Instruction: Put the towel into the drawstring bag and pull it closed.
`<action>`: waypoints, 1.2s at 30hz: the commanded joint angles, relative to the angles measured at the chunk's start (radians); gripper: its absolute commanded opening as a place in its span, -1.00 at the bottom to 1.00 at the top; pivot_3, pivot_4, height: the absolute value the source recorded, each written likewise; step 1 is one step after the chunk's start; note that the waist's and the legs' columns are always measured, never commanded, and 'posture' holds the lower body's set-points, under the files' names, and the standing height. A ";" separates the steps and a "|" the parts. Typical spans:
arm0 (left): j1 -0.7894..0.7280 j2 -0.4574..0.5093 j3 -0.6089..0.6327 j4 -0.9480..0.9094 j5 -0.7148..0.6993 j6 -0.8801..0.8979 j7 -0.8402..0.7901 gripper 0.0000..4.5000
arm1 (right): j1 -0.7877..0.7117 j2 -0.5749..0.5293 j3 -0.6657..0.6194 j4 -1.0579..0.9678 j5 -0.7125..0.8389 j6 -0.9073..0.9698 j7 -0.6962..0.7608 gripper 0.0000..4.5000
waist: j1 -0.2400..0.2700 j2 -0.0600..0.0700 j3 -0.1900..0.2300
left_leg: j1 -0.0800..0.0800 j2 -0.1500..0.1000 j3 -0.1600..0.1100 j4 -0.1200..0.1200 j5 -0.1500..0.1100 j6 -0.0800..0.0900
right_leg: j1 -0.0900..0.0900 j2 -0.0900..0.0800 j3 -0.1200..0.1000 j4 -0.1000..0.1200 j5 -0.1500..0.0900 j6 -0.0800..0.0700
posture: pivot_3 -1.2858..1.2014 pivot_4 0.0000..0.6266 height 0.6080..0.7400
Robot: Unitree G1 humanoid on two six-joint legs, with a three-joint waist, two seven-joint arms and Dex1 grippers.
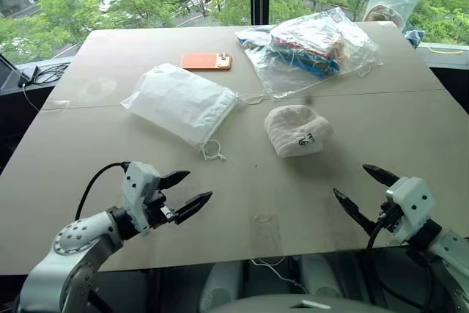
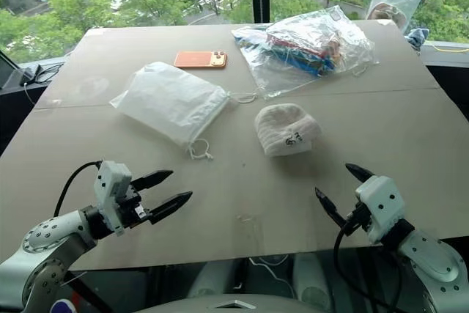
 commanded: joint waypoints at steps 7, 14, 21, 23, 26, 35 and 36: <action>-0.562 0.002 -0.439 -0.034 0.632 0.089 0.461 0.98 | -0.087 -0.084 0.046 -0.133 0.023 -0.089 0.122 1.00 | 0.032 -0.004 -0.001 | -0.002 -0.006 -0.002 0.004 0.001 0.000 | 0.002 0.001 -0.001 0.001 0.003 0.005 | 0.03 -0.52 1.00; -0.815 -0.136 -0.703 0.163 0.903 0.315 0.569 0.98 | -0.081 -0.101 0.027 -0.158 0.064 -0.067 0.142 1.00 | 0.019 -0.006 0.000 | -0.002 -0.008 -0.001 0.000 0.000 0.001 | 0.001 0.001 0.004 -0.001 0.003 0.006 | 0.03 -0.52 1.00; -0.912 -0.202 -0.833 0.342 1.062 0.383 0.580 0.98 | -0.098 -0.087 0.006 -0.198 0.114 -0.023 0.100 1.00 | 0.021 -0.007 0.001 | -0.002 -0.009 -0.003 0.000 0.000 0.001 | 0.001 0.001 0.002 -0.001 0.002 0.007 | 0.03 -0.52 1.00; -0.921 -0.223 -0.832 0.398 1.092 0.358 0.615 0.98 | -0.107 -0.071 0.010 -0.205 0.117 -0.021 0.081 1.00 | 0.021 -0.007 0.001 | -0.003 -0.009 -0.003 0.001 0.000 0.001 | 0.001 0.000 0.003 -0.001 0.002 0.007 | 0.03 -0.52 1.00; -0.922 -0.230 -0.813 0.425 1.126 0.324 0.635 0.98 | -0.097 -0.052 0.003 -0.222 0.131 -0.034 0.074 1.00 | 0.021 -0.007 0.001 | -0.003 -0.008 -0.003 0.001 0.000 0.001 | 0.001 0.000 0.002 0.000 0.002 0.007 | 0.03 -0.52 1.00; -0.885 -0.173 -0.744 0.418 1.159 0.275 0.604 0.98 | -0.076 -0.036 -0.065 -0.260 0.203 -0.039 0.072 1.00 | 0.021 -0.007 0.001 | -0.003 -0.008 -0.004 0.001 0.000 0.001 | 0.000 0.000 0.002 0.000 0.002 0.007 | 0.03 -0.52 1.00; -0.883 -0.170 -0.741 0.420 1.167 0.273 0.605 0.98 | -0.071 -0.040 -0.065 -0.257 0.198 -0.042 0.079 1.00 | 0.022 -0.007 0.001 | -0.003 -0.008 -0.004 0.001 0.000 0.001 | 0.000 0.000 0.002 0.000 0.002 0.007 | 0.03 -0.52 1.00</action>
